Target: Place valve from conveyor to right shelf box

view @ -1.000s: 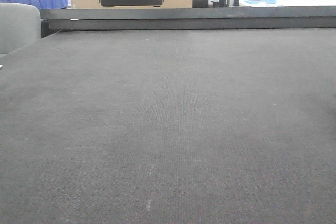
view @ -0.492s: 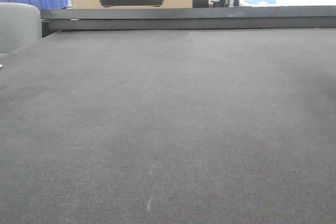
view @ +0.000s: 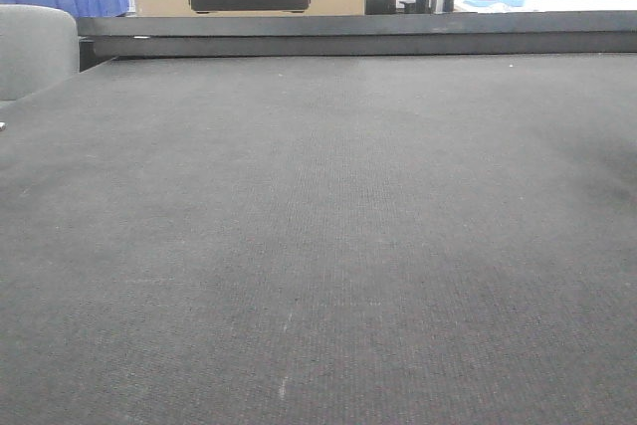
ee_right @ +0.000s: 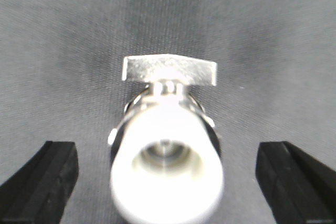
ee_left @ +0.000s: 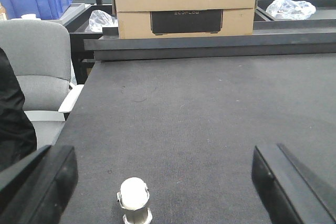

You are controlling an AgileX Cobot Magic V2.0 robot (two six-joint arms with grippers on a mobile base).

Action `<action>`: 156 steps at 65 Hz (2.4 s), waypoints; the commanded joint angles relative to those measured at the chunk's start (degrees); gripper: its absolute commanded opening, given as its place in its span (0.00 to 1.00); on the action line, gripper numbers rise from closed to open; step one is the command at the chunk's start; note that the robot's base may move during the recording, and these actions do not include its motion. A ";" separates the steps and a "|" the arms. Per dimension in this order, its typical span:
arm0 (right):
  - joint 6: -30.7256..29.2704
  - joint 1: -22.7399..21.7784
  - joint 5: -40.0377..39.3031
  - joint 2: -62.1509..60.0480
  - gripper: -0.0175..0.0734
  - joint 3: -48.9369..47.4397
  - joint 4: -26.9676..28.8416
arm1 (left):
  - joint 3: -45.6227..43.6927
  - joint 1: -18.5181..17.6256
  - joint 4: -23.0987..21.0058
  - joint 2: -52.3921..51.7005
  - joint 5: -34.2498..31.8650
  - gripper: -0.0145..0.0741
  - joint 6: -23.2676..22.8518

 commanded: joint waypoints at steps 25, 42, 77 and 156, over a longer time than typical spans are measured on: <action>-0.71 0.09 -1.96 2.20 0.00 -0.49 -0.73 | -0.89 -0.39 -0.32 0.01 -0.38 0.82 -0.41; -0.71 0.09 -4.03 -2.11 0.02 0.88 1.49 | -13.75 -0.12 -0.02 7.14 18.28 0.79 -0.41; -0.71 0.09 -14.50 -23.69 0.02 15.99 2.93 | -46.28 8.94 1.69 44.42 48.16 0.79 3.13; -0.71 0.09 -15.12 -24.73 0.02 15.99 4.39 | -49.00 8.94 -3.64 74.54 42.82 0.77 3.13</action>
